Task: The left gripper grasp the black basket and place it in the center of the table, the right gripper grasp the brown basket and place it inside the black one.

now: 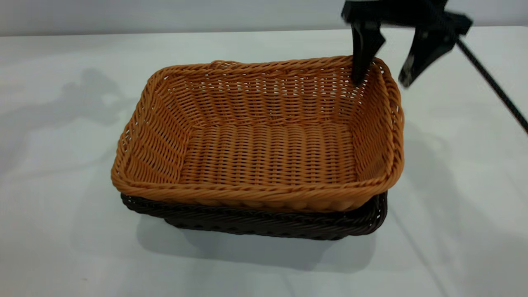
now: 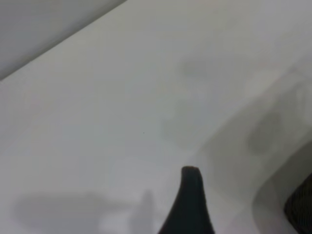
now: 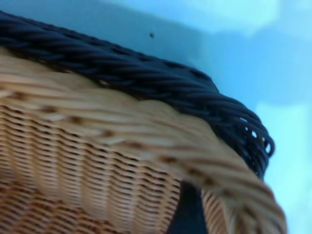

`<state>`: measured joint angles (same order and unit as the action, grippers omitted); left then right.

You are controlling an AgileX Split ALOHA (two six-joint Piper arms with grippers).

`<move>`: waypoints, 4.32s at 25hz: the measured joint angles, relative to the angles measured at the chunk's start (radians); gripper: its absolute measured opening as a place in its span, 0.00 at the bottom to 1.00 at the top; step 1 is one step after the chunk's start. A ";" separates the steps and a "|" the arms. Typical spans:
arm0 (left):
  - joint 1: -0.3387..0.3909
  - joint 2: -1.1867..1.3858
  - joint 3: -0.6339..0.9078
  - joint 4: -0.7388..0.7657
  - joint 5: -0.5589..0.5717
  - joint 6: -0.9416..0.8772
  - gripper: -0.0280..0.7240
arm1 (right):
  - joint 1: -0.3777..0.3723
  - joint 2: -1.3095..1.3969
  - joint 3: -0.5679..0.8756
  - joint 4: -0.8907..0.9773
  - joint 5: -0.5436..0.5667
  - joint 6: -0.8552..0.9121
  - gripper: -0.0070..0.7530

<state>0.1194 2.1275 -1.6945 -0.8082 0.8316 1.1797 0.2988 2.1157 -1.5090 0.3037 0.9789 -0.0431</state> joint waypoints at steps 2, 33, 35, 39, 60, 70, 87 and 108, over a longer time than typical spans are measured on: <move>0.000 -0.023 0.000 0.001 0.000 -0.009 0.78 | 0.000 -0.048 -0.033 -0.012 0.016 0.000 0.74; 0.000 -0.700 0.088 0.347 0.336 -0.936 0.78 | 0.000 -1.456 0.450 -0.013 0.245 -0.067 0.75; 0.000 -0.756 0.175 0.394 0.336 -0.943 0.78 | 0.000 -1.518 0.528 -0.012 0.245 -0.067 0.75; 0.000 -0.899 0.390 0.446 0.336 -0.968 0.78 | 0.000 -1.645 0.666 -0.012 0.245 -0.067 0.75; 0.000 -1.643 1.044 0.452 0.279 -0.864 0.78 | 0.000 -2.090 1.025 -0.135 0.178 -0.073 0.75; 0.000 -1.910 1.175 0.559 0.262 -0.883 0.78 | 0.000 -2.132 1.038 -0.125 0.173 -0.080 0.75; 0.000 -2.002 1.210 0.763 0.278 -1.142 0.77 | 0.000 -2.132 1.038 -0.124 0.172 -0.083 0.75; -0.129 -2.146 1.211 0.763 0.283 -1.152 0.77 | 0.000 -2.132 1.038 -0.124 0.172 -0.083 0.75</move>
<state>-0.0097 -0.0188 -0.4839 -0.0452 1.1150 0.0278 0.2988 -0.0159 -0.4712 0.1793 1.1505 -0.1257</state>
